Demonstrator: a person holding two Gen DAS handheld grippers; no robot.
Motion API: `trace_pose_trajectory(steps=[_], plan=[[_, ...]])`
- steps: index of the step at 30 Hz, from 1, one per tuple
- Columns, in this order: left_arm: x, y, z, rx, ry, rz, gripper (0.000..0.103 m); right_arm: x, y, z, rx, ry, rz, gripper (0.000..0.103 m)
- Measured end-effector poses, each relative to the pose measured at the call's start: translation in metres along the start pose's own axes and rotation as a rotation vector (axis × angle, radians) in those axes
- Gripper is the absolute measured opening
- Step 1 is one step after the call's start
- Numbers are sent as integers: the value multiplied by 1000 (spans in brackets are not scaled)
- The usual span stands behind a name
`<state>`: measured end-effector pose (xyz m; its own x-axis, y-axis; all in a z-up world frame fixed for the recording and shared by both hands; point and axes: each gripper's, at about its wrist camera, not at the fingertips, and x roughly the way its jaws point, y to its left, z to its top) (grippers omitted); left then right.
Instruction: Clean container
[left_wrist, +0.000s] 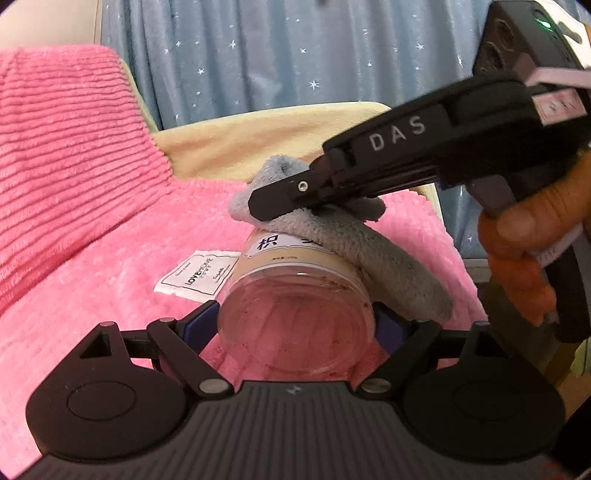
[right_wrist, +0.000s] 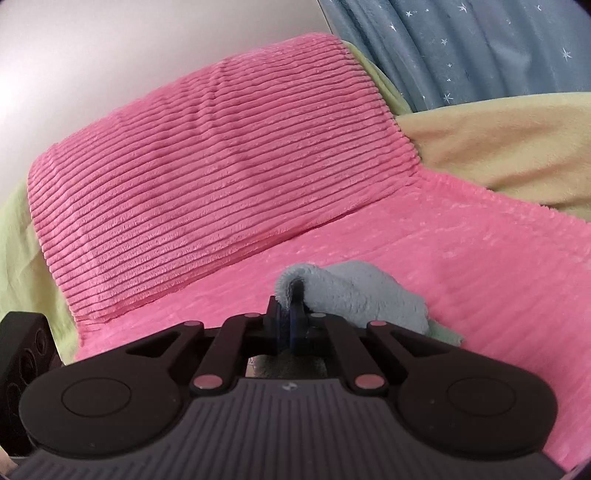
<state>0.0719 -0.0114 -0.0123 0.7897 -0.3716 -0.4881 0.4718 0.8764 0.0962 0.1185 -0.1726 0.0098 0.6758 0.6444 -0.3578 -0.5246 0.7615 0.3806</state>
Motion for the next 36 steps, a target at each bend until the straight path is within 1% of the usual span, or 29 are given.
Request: trace_pose_trajectory(steps=[3,5,6,9,11,14,15,18,20,22,24,26,31,33,34,36], plan=[[0,2,1,-14,-3,-7,86,-1,-1,0,21,2,3,0],[-1,2,1,-11,-4,-9,86,-1,5,1,10,20,27,2],[-1,2,0,-2,-5,-7,86,-2,8,5,9,37,61,2],[-2,-6,-2,75,-3,28,86,-1,20,2,-36,81,127,2],[0,-13,-3,140,7,57,86,0,20,3,-63,75,111,1],[1,-21,-4,212,7,80,86,-2,5,7,-4,24,19,1],[1,-23,-4,225,5,83,86,-2,2,8,7,20,16,1],[2,-21,-3,200,11,71,86,-3,-6,9,40,8,7,1],[3,-13,-2,131,22,43,86,-3,-3,8,12,8,5,1],[4,-2,0,30,29,4,87,-3,-1,7,0,9,2,1],[3,6,1,-33,23,-23,87,-4,0,8,0,17,16,2],[4,11,0,-63,17,-36,86,-4,3,8,-5,31,43,2],[3,-1,-1,64,18,34,86,-4,25,3,-87,88,131,3],[3,-7,-2,116,19,62,86,-4,27,3,-121,83,114,2],[3,-13,-2,166,18,77,86,-4,22,5,-102,70,87,2],[3,-21,-3,220,16,95,86,-3,12,9,-64,43,33,2]])
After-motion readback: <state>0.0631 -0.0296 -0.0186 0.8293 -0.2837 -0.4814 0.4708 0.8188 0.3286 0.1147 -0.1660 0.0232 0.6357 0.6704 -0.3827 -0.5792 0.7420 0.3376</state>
